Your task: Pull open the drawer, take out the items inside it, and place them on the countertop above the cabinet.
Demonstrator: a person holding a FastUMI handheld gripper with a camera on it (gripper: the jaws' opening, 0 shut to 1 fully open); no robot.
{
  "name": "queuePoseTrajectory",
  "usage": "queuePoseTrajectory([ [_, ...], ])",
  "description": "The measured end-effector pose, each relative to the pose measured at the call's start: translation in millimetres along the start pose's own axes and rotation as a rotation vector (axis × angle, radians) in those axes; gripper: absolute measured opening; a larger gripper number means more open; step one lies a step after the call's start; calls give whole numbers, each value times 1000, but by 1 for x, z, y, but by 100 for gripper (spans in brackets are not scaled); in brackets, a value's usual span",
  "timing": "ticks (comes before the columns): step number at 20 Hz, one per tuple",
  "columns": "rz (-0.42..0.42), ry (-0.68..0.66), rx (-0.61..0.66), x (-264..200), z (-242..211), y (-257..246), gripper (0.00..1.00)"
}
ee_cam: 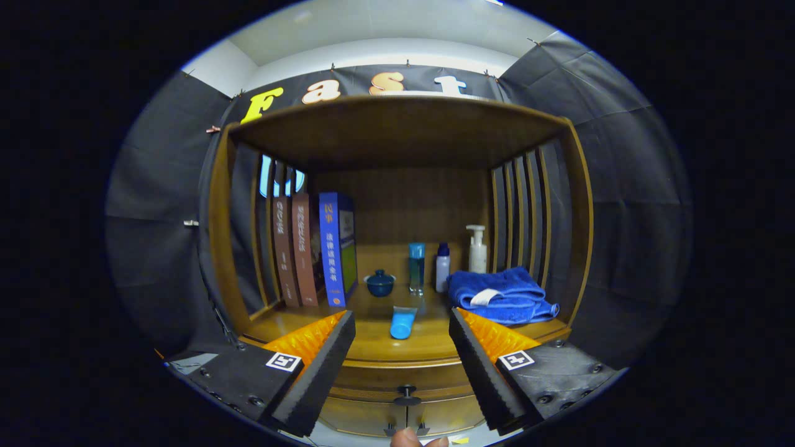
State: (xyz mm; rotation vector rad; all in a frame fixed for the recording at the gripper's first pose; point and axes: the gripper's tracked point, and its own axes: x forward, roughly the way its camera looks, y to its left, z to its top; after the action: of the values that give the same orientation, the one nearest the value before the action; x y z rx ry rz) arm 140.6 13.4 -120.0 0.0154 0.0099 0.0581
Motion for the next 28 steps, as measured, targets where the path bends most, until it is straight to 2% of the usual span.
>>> queuePoseTrajectory([
  [4, 39, -33, -10, -36, 46, 24, 99],
  [7, 65, -23, -16, -56, 63, 36, 99],
  [11, 69, 2, 18, -88, 79, 39, 99],
  [15, 60, -47, 33, -118, 111, 35, 99],
  [18, 41, -51, 9, -127, 115, 28, 99],
  [22, 52, -42, 66, -134, 120, 27, 99],
  [28, 42, -37, 62, -134, 117, 20, 99],
])
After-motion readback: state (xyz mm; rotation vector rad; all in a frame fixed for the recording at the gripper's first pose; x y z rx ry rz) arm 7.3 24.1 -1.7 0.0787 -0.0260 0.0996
